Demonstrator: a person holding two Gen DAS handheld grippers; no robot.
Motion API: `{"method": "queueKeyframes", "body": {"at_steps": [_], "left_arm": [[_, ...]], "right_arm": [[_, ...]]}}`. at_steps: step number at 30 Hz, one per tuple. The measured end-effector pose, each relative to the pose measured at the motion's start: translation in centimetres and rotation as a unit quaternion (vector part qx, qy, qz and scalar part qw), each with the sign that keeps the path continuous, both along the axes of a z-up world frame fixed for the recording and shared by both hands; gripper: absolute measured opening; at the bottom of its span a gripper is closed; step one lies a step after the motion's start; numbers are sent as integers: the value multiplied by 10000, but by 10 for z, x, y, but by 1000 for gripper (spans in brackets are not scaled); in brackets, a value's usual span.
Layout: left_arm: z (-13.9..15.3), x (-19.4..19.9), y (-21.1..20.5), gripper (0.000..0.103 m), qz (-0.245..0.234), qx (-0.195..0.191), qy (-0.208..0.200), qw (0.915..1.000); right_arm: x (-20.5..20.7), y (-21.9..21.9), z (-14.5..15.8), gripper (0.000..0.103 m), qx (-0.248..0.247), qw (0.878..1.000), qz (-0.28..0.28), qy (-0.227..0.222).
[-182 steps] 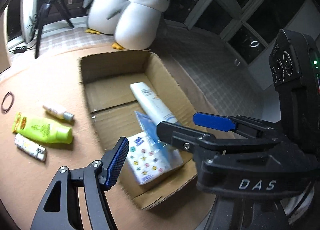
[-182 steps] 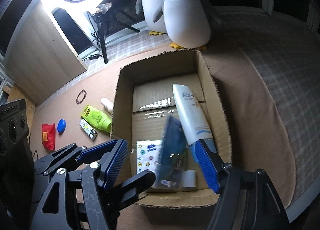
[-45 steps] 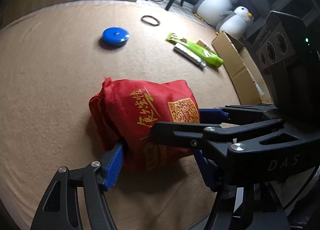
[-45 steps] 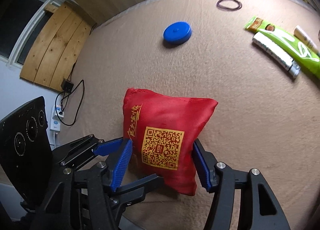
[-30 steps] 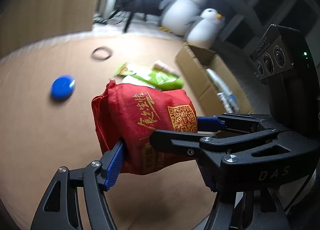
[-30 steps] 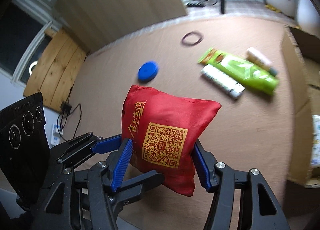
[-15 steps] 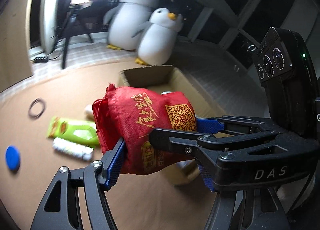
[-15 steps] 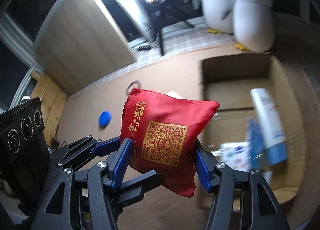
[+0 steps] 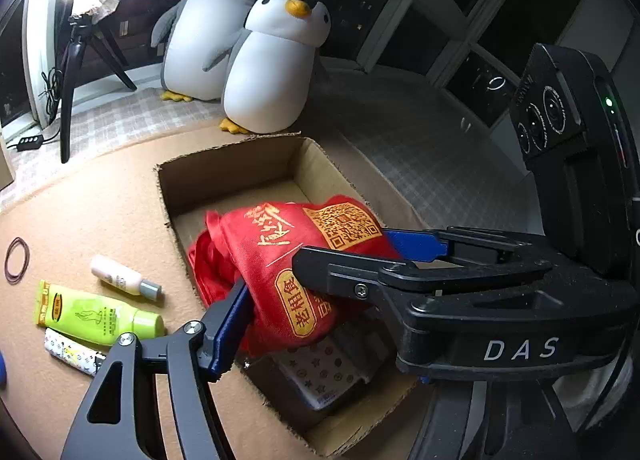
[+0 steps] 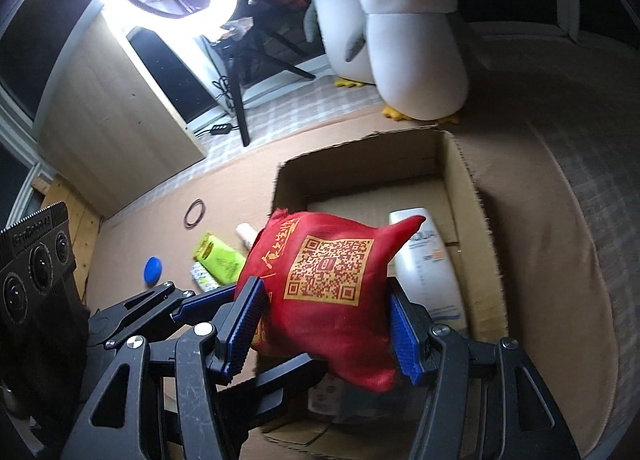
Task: Organize objects
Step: 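Carry the red bag with both tools into the box and release, then move the left tool toward the blue disc while the right tool approaches the lighter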
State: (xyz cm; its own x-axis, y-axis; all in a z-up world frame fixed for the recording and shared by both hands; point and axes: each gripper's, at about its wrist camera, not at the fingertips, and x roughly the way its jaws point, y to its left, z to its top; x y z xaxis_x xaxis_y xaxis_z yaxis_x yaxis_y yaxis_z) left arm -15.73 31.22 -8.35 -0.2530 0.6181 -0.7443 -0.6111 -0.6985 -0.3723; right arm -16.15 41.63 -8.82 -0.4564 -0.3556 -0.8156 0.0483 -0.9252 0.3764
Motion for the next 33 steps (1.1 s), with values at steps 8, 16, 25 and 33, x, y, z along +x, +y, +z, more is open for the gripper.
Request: {"method": "queueKeyframes", "body": {"at_steps": [8, 16, 25, 33], "left_arm": [[-4, 1, -1, 77, 44, -136, -4, 9999], [-2, 11, -28, 77, 185, -154, -18, 9997], [-7, 33, -111, 77, 766, -211, -146, 9967], [-9, 58, -209, 77, 1607, -272, -285, 9862]], "right_arm": [[0, 9, -1, 61, 141, 9999, -76, -44], [6, 7, -1, 62, -7, 9999, -130, -68], [18, -9, 12, 62, -122, 9998, -72, 150], [13, -58, 20, 62, -218, 9982, 520, 219]]}}
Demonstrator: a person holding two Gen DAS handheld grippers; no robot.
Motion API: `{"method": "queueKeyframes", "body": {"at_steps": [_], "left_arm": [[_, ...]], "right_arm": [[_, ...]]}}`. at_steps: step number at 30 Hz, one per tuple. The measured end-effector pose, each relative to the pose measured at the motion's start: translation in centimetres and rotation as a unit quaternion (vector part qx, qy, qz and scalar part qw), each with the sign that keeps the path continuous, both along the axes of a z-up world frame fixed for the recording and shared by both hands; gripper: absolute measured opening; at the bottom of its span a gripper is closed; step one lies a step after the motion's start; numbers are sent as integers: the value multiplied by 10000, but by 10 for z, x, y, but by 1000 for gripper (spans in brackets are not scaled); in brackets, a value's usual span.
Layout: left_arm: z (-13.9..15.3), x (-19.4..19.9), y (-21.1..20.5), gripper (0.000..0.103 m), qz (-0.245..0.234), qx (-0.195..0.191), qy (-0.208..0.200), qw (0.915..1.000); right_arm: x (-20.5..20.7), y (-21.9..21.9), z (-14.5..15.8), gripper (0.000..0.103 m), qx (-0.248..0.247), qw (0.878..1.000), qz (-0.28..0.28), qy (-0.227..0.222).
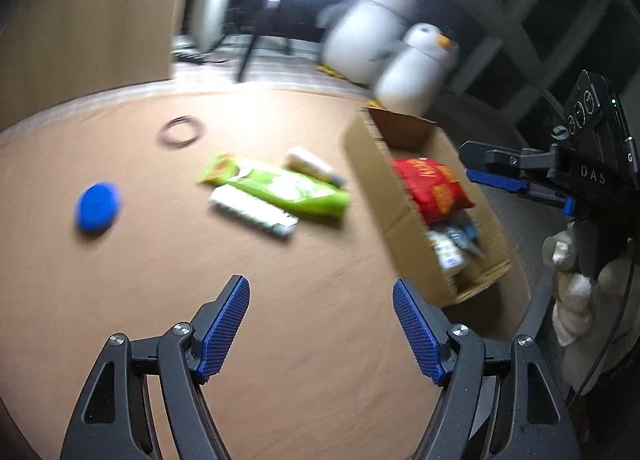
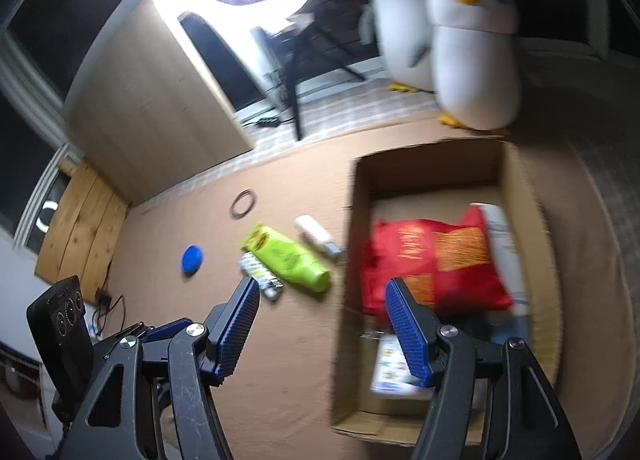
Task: Organize objects
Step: 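Move the left tool toward the blue disc while the right tool approaches the lighter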
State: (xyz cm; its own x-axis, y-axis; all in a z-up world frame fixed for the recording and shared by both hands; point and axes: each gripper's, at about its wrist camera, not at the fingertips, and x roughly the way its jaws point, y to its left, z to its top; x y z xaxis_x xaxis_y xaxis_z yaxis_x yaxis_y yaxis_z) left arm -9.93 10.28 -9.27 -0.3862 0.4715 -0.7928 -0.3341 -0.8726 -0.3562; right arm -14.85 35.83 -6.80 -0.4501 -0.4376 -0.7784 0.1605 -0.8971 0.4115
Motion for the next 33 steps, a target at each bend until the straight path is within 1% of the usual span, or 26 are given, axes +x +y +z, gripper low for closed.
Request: {"method": "queueKeyframes", "body": {"at_steps": [4, 9, 10, 14, 16, 21, 33], "left_arm": [[-5, 13, -39, 77, 297, 23, -97, 9995], [-8, 23, -69, 77, 532, 32, -153, 9985], [-8, 25, -75, 77, 570, 36, -157, 9982], [-12, 27, -88, 77, 650, 20, -206, 9977], [-14, 28, -94, 77, 688, 35, -243, 9973], [-19, 31, -106, 77, 750, 38, -330, 9966], [-22, 32, -122, 77, 962, 40, -368, 9947]], "right_arm": [[-8, -33, -3, 62, -17, 9995, 322, -65], [-24, -75, -18, 61, -39, 9977, 611, -291], [-26, -81, -22, 60, -47, 9973, 646, -339], [-36, -109, -37, 51, -44, 9948, 859, -538], [-42, -121, -47, 48, -26, 9935, 914, -673], [-54, -137, -70, 46, -50, 9907, 949, -973], [-71, -153, -96, 46, 344, 9882, 903, -1185]]}}
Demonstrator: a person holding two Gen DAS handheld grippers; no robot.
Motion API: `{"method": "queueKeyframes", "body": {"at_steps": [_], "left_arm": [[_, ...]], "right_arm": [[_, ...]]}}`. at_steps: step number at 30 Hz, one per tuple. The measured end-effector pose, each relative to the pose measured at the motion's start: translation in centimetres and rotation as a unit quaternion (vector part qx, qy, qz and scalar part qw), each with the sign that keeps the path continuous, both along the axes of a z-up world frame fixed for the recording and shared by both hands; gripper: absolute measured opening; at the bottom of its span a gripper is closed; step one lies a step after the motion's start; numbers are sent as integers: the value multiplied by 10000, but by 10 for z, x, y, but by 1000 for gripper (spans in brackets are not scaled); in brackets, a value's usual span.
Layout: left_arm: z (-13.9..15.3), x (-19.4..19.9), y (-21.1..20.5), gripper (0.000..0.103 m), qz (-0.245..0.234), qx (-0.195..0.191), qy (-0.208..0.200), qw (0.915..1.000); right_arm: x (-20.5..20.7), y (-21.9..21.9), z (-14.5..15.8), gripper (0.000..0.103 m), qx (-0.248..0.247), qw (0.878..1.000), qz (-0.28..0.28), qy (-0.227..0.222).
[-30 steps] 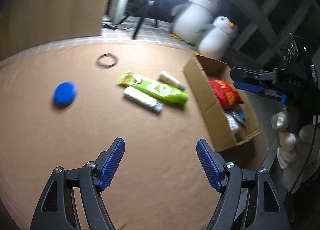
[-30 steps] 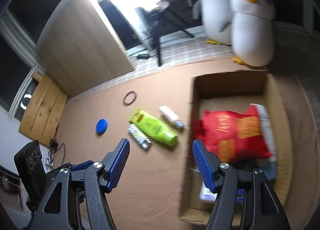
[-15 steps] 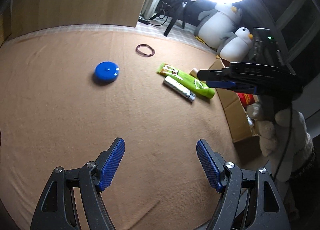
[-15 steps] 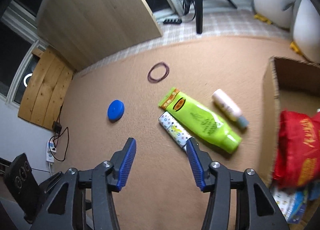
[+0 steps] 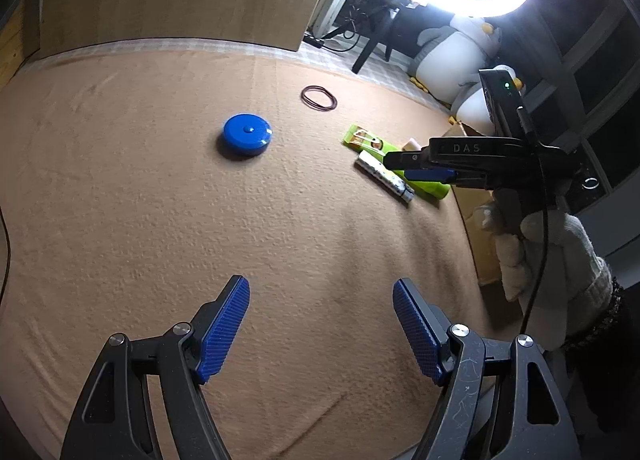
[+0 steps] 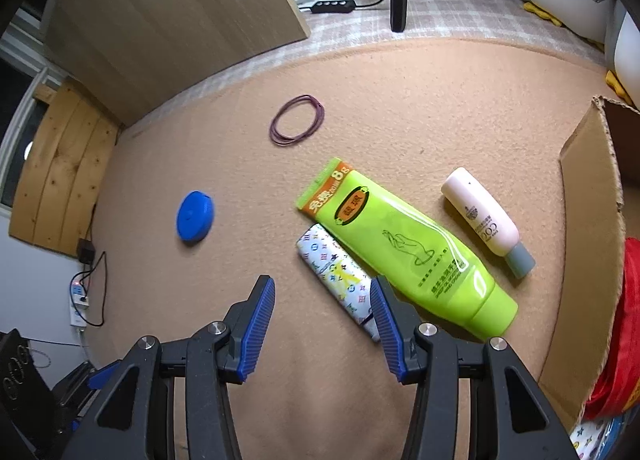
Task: Organize objects
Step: 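Move the left tool toward the blue disc while the right tool approaches the lighter, then close the left tool on the blue disc while the right tool closes on the lighter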
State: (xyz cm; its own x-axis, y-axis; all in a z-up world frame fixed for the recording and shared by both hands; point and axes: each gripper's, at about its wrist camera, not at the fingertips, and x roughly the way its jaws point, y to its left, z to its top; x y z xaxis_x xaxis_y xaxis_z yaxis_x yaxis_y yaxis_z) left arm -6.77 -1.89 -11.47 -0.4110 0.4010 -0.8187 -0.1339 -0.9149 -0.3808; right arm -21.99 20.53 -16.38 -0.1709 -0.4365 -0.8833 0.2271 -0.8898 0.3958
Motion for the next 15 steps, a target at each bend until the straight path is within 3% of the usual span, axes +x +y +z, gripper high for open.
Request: {"method": "queueKeyframes", "body": {"at_steps": [15], "left_arm": [[-8, -7, -2, 77, 60, -19, -80, 9999]], "right_arm": [[6, -8, -13, 46, -208, 9995, -8, -239]]}}
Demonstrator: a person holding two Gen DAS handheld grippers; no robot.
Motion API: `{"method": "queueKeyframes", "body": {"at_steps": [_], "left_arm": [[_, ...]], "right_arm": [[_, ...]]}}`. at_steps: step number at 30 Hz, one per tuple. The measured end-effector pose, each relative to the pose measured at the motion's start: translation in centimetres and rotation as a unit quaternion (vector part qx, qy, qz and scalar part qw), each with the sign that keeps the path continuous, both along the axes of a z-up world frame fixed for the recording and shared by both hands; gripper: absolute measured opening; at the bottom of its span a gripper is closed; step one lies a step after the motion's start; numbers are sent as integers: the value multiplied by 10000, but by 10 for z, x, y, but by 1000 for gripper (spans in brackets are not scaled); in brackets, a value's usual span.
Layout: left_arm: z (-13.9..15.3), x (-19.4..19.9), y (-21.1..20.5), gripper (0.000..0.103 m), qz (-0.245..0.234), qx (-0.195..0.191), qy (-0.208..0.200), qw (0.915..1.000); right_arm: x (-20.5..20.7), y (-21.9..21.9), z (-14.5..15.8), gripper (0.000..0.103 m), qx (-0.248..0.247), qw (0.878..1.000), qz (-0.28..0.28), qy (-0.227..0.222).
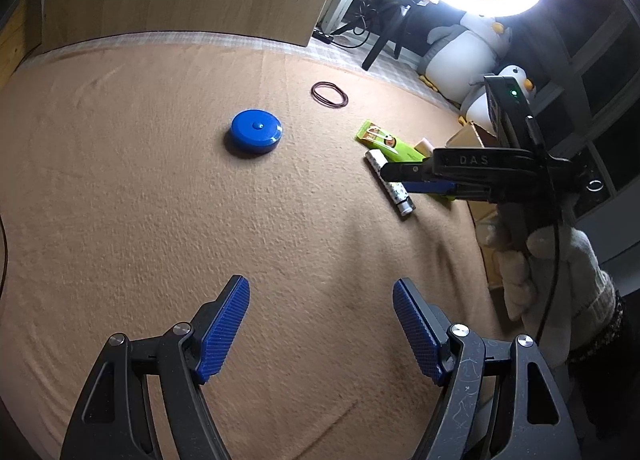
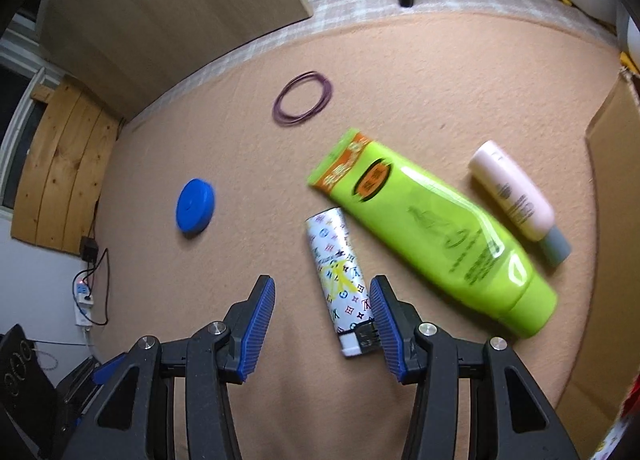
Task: Organize objects
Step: 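Close the left tool on the blue disc while the right tool closes on the lighter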
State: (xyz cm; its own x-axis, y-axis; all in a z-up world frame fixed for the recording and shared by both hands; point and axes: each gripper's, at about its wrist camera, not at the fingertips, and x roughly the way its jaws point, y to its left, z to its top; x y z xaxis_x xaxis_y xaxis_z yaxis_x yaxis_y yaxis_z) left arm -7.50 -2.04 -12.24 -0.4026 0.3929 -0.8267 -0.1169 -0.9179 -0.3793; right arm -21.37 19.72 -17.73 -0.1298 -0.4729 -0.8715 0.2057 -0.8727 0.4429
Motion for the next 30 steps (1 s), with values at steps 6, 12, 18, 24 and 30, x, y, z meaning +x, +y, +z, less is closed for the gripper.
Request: {"method": "queueKeyframes", "body": {"at_steps": [6, 12, 18, 24, 30], "left_arm": [[-5, -24, -8, 77, 163, -244, 91, 9995], [-14, -77, -12, 77, 336, -632, 243, 9971], [-35, -121, 1, 77, 222, -1068, 152, 9939], [-50, -146, 8, 76, 202, -1287, 65, 9915], [-53, -159, 12, 69, 176, -1368, 77, 9904]], "right_arm": [[13, -8, 6, 46, 369, 9984, -129, 397], [24, -18, 6, 46, 746, 9940, -131, 789], [24, -24, 5, 46, 999, 9903, -119, 956], [20, -27, 0, 46, 1067, 9902, -98, 894], [19, -31, 0, 44, 1145, 9894, -66, 891]]}}
